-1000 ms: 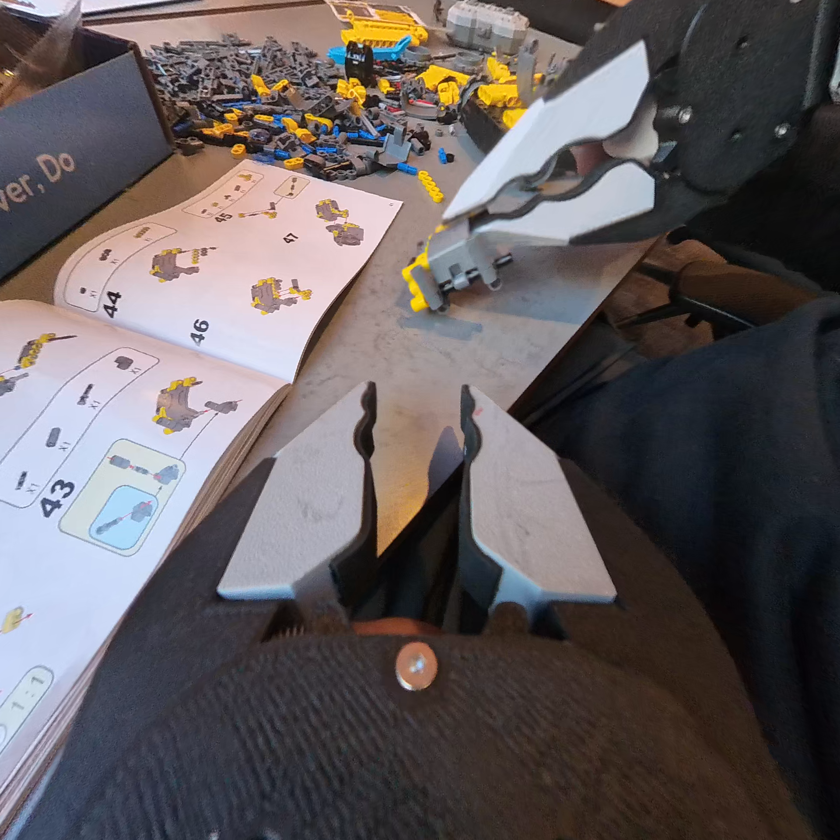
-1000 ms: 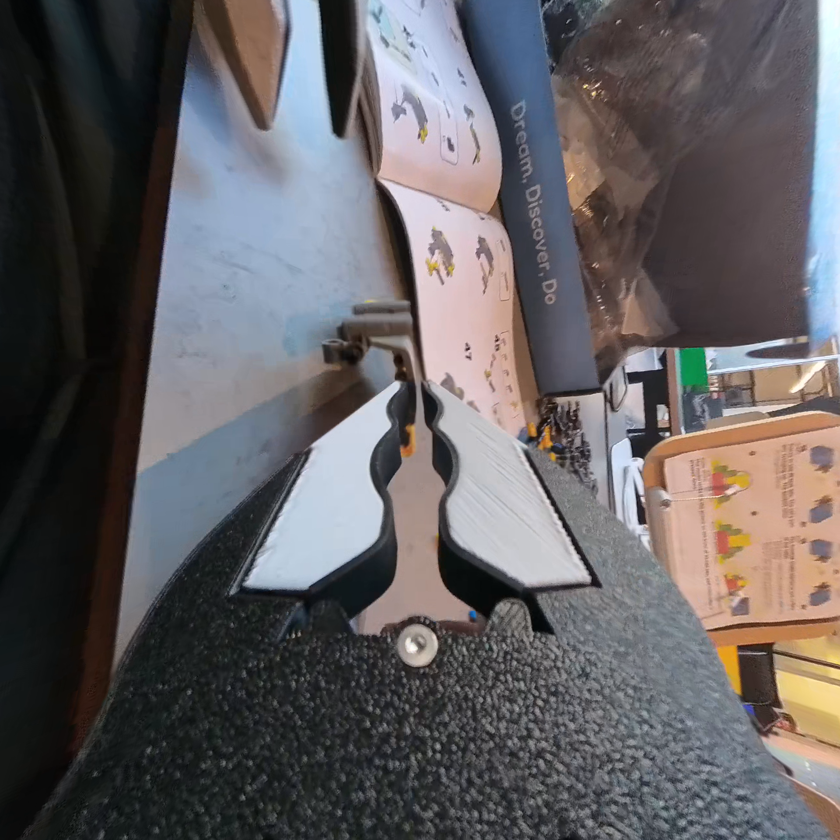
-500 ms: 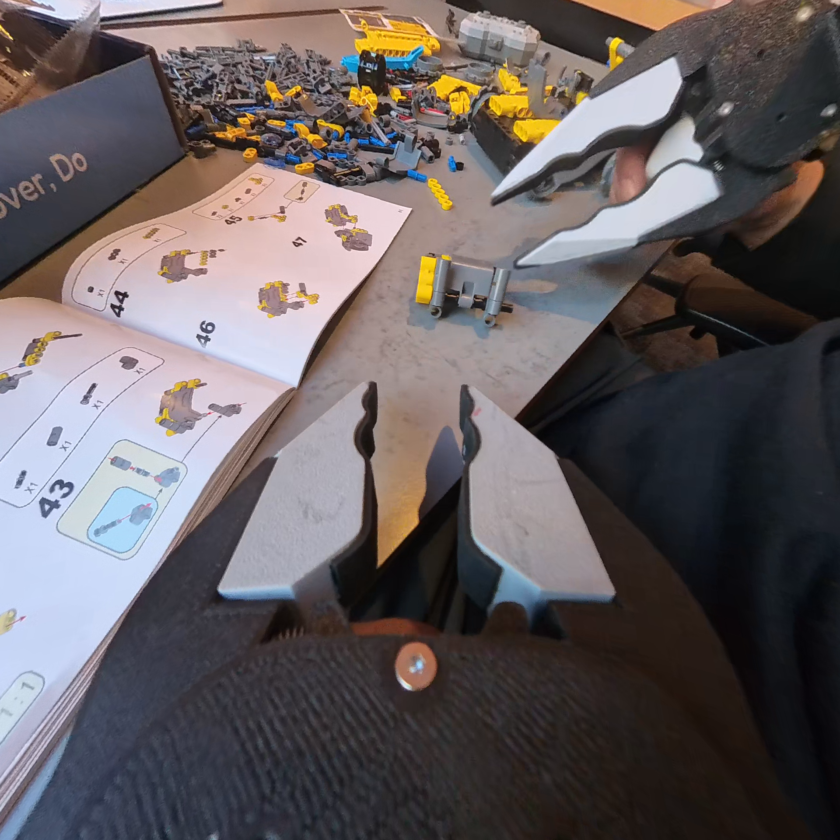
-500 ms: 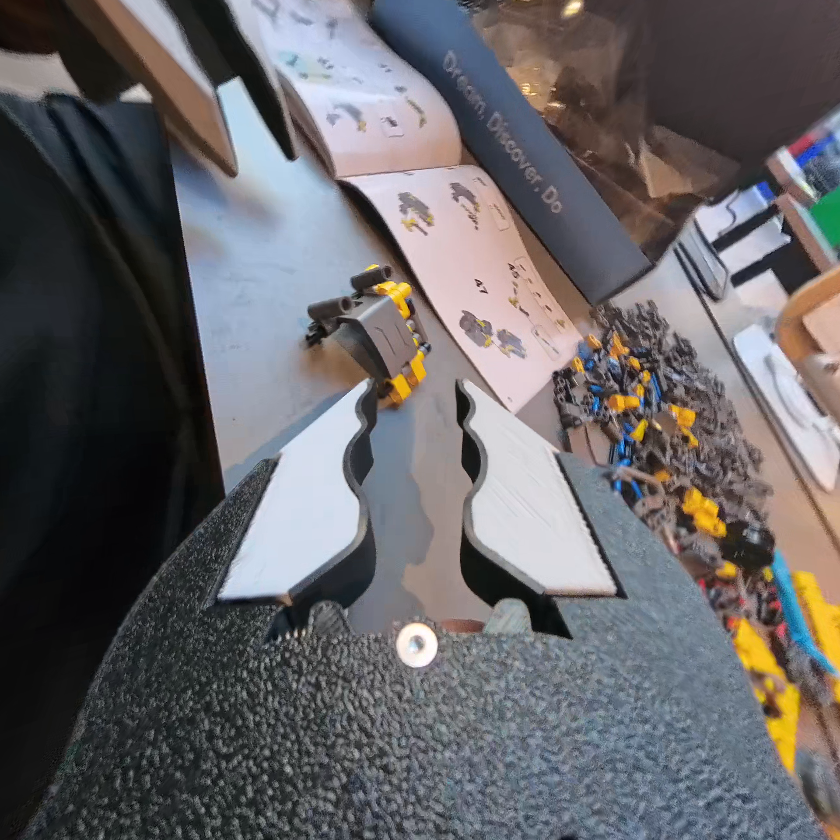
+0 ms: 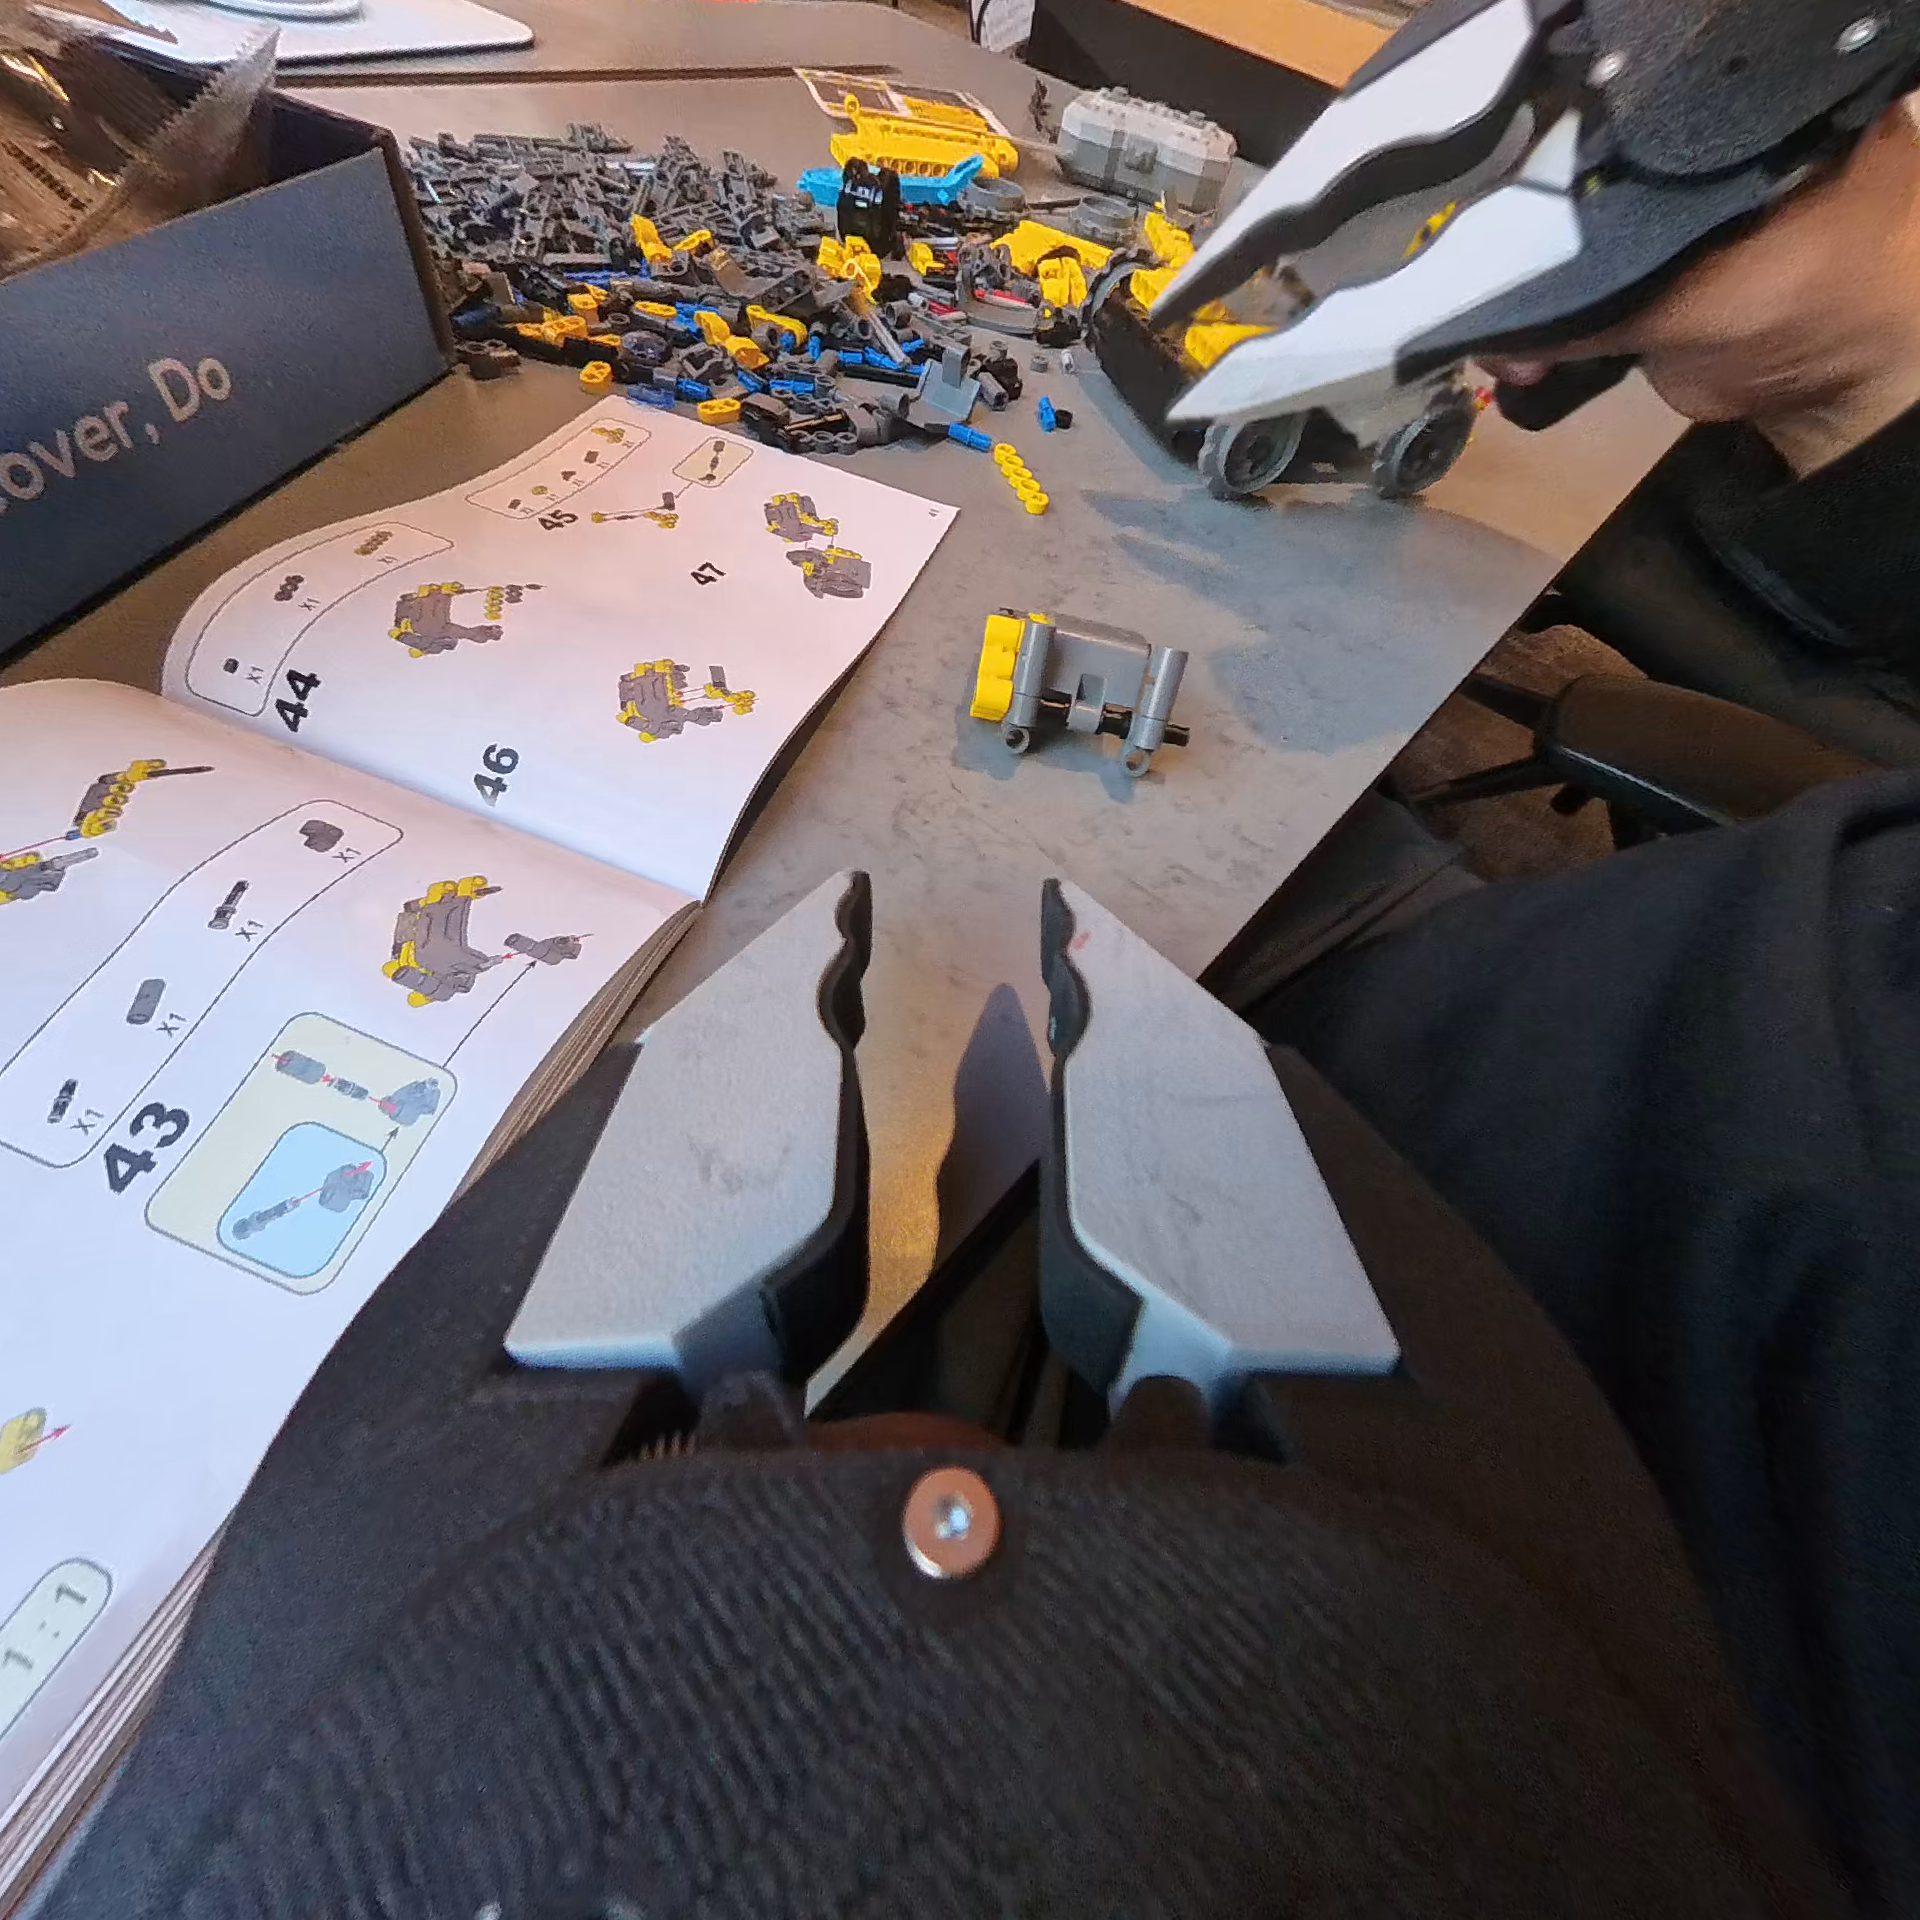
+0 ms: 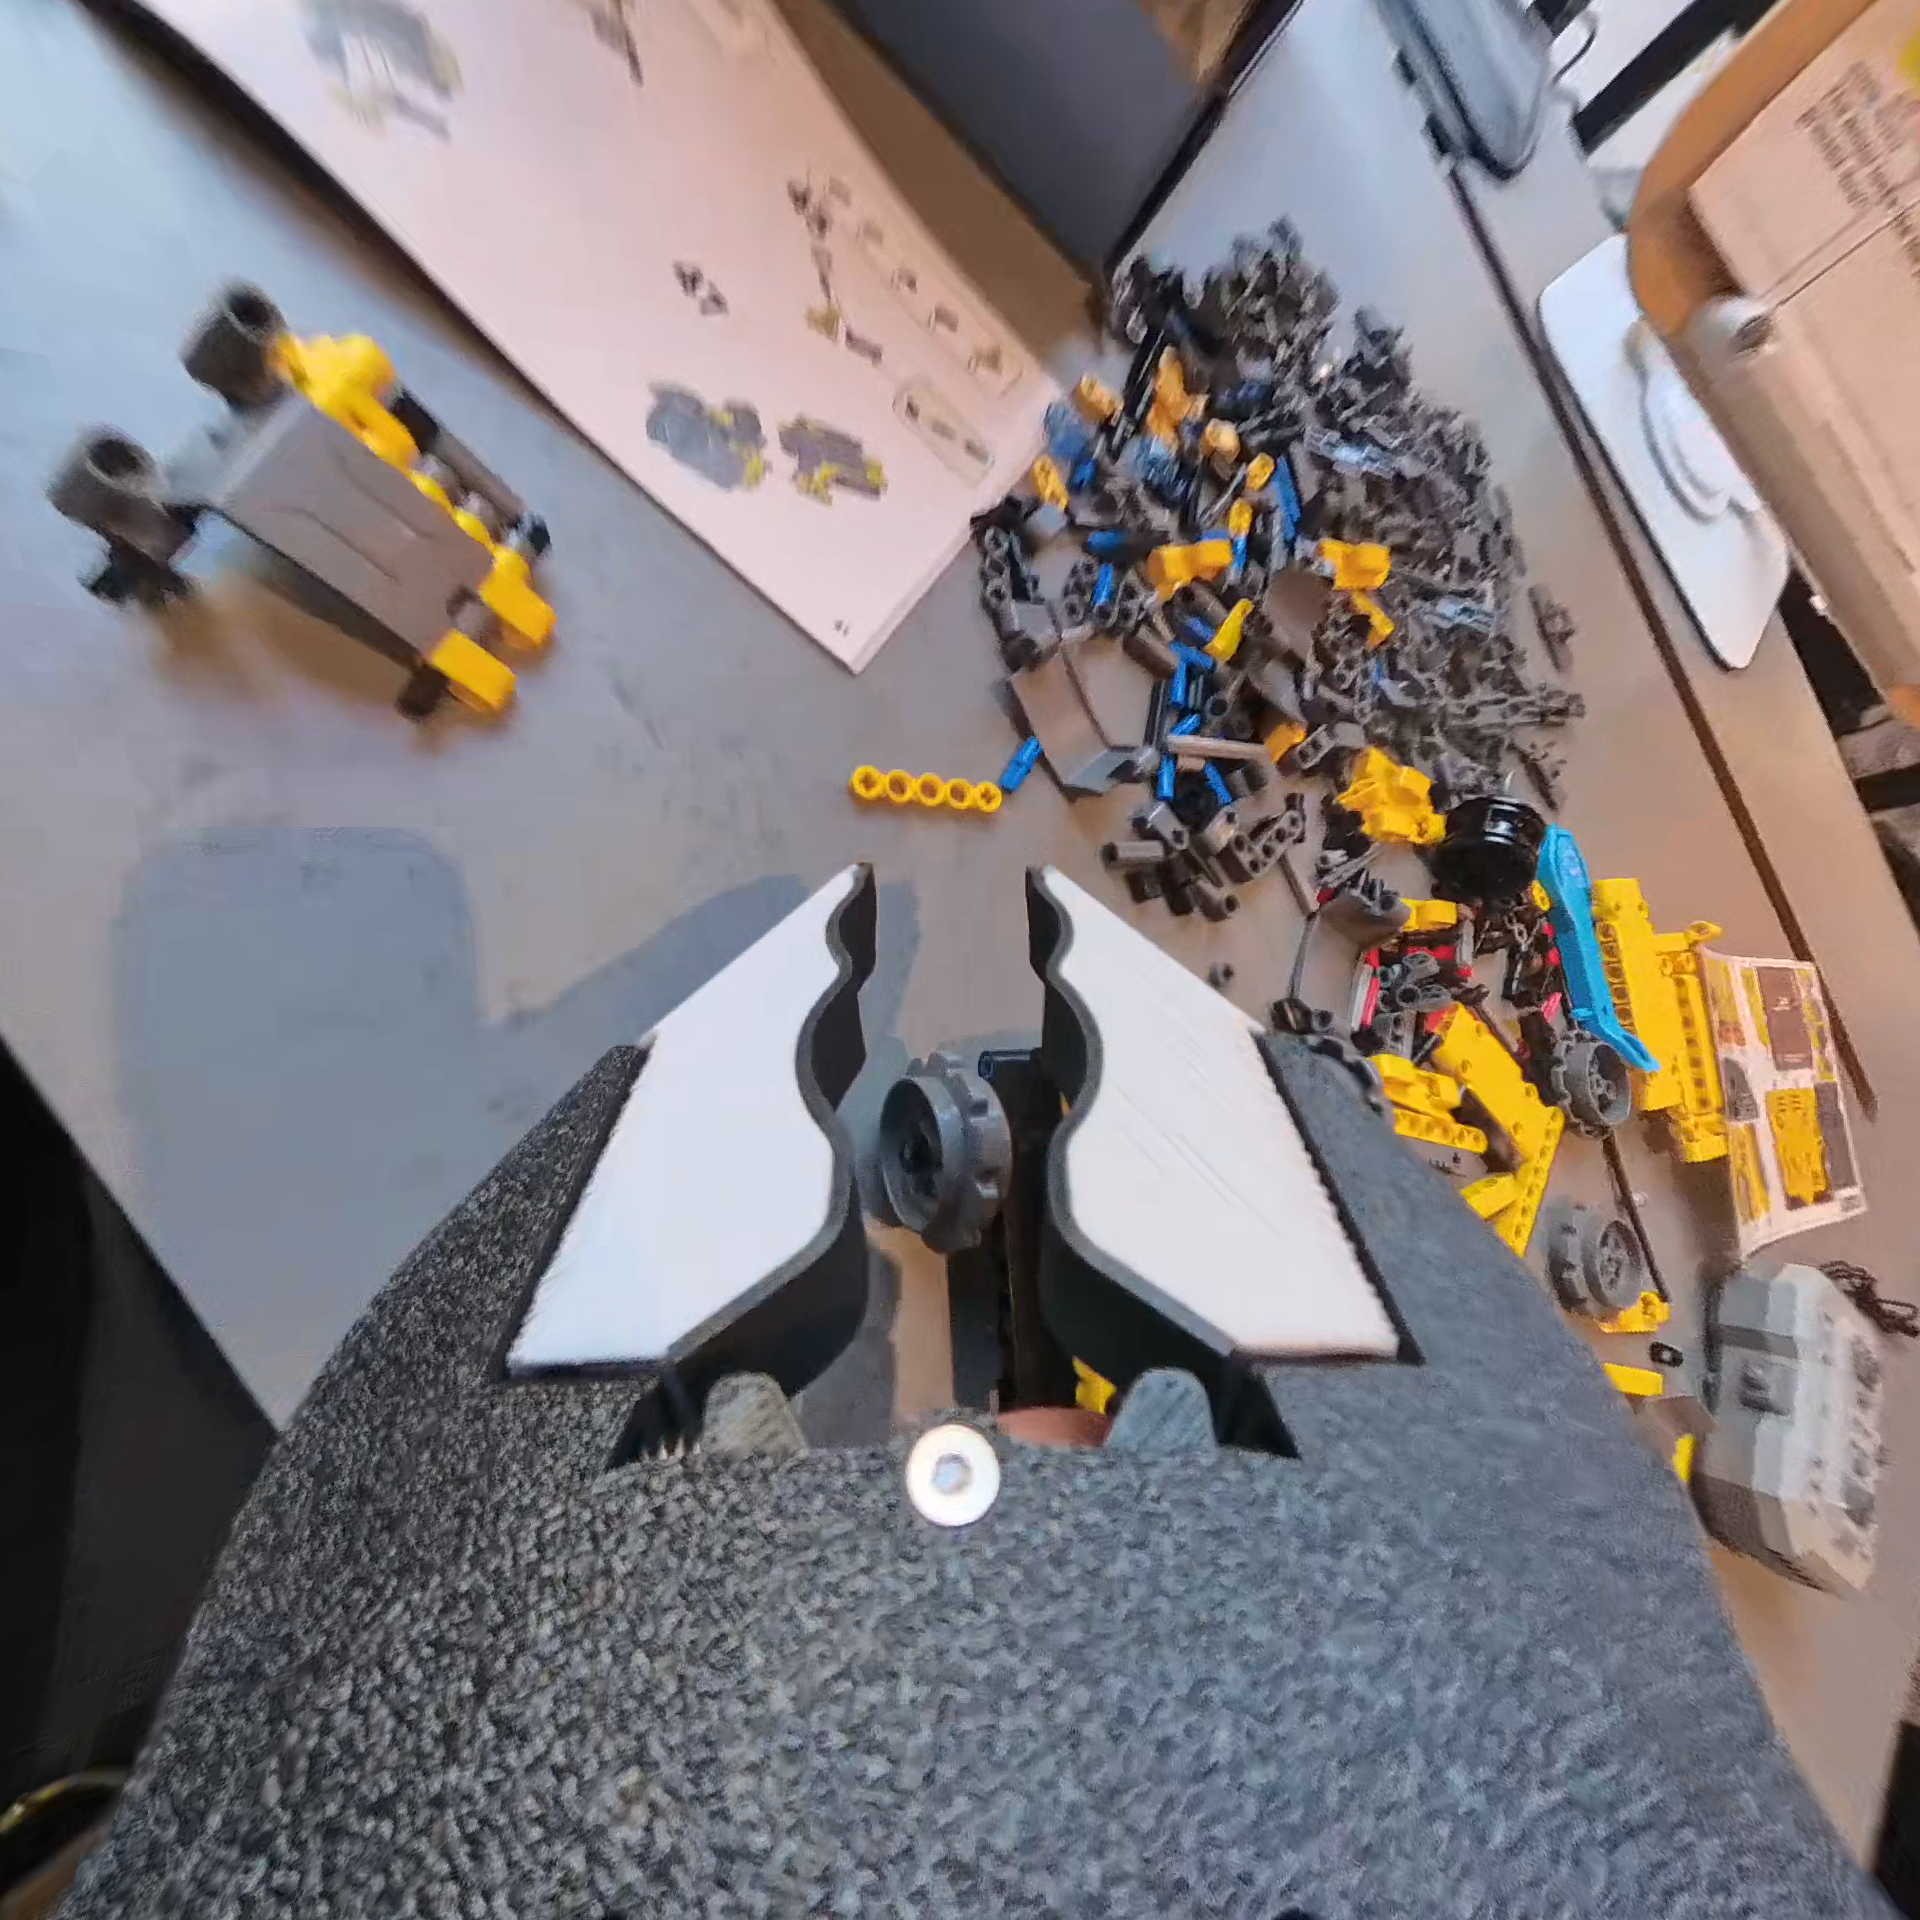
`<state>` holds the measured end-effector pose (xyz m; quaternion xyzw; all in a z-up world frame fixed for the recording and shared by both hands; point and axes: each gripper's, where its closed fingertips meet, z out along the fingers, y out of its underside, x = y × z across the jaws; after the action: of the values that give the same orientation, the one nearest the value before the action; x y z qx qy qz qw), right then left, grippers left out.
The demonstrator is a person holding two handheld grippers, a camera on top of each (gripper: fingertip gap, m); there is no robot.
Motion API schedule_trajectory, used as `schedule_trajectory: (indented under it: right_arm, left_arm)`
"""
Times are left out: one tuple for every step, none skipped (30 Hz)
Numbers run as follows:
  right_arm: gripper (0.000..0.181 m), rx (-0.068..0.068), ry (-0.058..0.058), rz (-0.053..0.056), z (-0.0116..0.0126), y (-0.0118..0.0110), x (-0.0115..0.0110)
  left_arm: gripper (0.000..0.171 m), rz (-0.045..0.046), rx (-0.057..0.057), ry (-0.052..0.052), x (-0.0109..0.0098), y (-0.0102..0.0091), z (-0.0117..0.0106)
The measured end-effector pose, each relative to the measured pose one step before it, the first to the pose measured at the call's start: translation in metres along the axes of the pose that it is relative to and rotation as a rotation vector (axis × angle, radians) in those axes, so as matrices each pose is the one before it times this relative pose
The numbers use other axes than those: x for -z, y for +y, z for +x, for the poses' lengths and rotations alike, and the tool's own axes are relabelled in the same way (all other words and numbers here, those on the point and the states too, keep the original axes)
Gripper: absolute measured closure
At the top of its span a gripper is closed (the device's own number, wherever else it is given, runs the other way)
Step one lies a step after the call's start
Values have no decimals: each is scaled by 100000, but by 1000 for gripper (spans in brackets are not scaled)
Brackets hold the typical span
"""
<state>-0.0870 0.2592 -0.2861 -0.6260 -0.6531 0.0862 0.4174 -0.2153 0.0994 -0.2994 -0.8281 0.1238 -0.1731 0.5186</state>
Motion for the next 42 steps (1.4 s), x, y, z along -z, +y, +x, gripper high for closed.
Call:
schedule_trajectory:
  right_arm:
    - [153,2784,-124,-3451,-198,508,-444]
    - [153,2603,-447,-2947,-265,493,-382]
    - [153,2038,128,-2688,-164,497,-287]
    - [154,1487,662,-2750,-30,566,-220]
    - [155,914,851,-2805,67,639,-172]
    - [155,245,654,-2280,79,576,-72]
    - [156,-906,-127,-321,-23,224,86]
    - [156,-1706,-602,-204,-76,123,169]
    - [156,-1547,-599,-520,-113,136,150]
    - [156,-1201,-713,703,-194,-71,141]
    - [156,-1478,-1309,1837,-311,-301,123]
    - [156,-2219,-2134,2292,-432,-486,38]
    - [156,-2837,-2450,2329,-464,-587,-82]
    - [157,-3269,-1930,2053,-360,-619,-215]
    - [150,-3606,-76,1747,-65,-630,-296]
    - [148,-3236,754,1008,94,-549,-316]
    - [147,-2702,225,456,39,-462,-284]
    - [147,-2559,-605,737,-70,-500,-201]
    - [147,-2326,-1611,1507,-258,-586,-90]
    - [148,-1548,-2104,1892,-394,-611,12]
    - [148,-144,-1113,1715,-324,-534,106]
    - [149,1413,777,1142,-93,-394,162]
    - [150,2266,2099,142,126,-158,180]
    - [150,2243,1665,-516,119,57,139]
    - [150,1451,498,-671,38,191,76]
    - [150,374,11,-1028,41,343,33]
    - [150,-221,8,-1330,90,441,22]
    - [150,-209,156,-1371,132,468,21]
    - [152,104,623,-1680,206,530,36]
    - [152,430,1346,-1856,317,558,41]
    - [153,523,1484,-1554,336,516,30]
    - [154,199,737,-1370,220,475,-11]
    - [154,-271,29,-1357,111,443,-39]
    - [154,-477,-157,-846,56,327,-67]
    - [154,-382,-674,176,-82,96,-40]
    - [154,-350,-1463,1021,-272,-155,-18]
    - [154,-316,-1846,1430,-381,-358,-33]
    - [154,-70,-1647,1441,-389,-479,-66]
    - [154,215,-1164,1054,-331,-483,-129]
    - [154,430,-706,588,-243,-443,-171]
    - [154,327,-362,409,-147,-395,-191]
    - [154,-66,-471,437,-106,-350,-197]
  left_arm:
    - [141,-158,-264,-185,48,38,17]
    - [141,-29,-361,-197,63,33,20]
    - [141,-14,-280,-174,62,40,18]
    - [141,-53,-174,26,61,41,40]
    - [141,-39,-50,77,64,36,25]
    - [141,9,66,91,61,26,13]
    - [141,39,176,222,63,18,8]
    - [141,39,294,302,39,5,16]
    - [141,55,360,338,34,-1,13]
    - [141,-24,451,409,15,-4,18]
    - [140,-179,501,387,-3,-5,26]
    - [139,-300,462,367,-43,-10,19]
    - [138,-527,536,727,-99,-24,72]
    - [136,-940,479,768,-175,-45,98]
    - [134,-834,263,745,-232,-157,164]
    - [131,-863,160,1320,-303,-216,330]
    - [128,-1516,-495,2012,-348,-194,482]
    - [126,-1234,-1243,799,-365,-300,330]
    - [125,-279,-1672,181,-331,-510,245]
    - [125,69,-2022,179,-304,-585,214]
    - [124,-219,-2077,-508,-326,-567,76]
    - [125,-506,-1769,-1568,-359,-464,-143]
    - [125,-600,-1446,-1465,-397,-387,-161]
    - [125,-355,-1376,-101,-403,-316,44]
    - [124,-237,-1144,516,-394,-213,148]
    - [124,-373,-1022,590,-389,-54,139]
    - [124,-931,-1016,82,-365,115,63]
    - [122,-1516,-1055,-307,-364,248,-4]
    - [122,-1534,-1087,-413,-322,252,-30]
    - [121,-1125,-928,-491,-273,153,-30]
    - [120,-1069,-803,-326,-271,96,-5]
    - [117,-993,-1010,33,-259,69,59]
    - [116,-1121,-1142,-221,-265,72,26]
    - [115,-1106,-787,-525,-267,75,-36]
    - [111,-1033,-88,-114,-252,37,27]
    - [106,-999,140,408,-204,14,101]
    - [107,-1231,-41,253,-199,59,87]
    - [110,-1434,-259,-470,-199,121,-25]
    - [114,-1473,-236,-126,-188,165,33]
    - [117,-1161,-168,825,-110,142,168]
    - [118,-1009,-29,22,-88,131,26]
    - [121,-868,258,-1138,-65,123,-130]
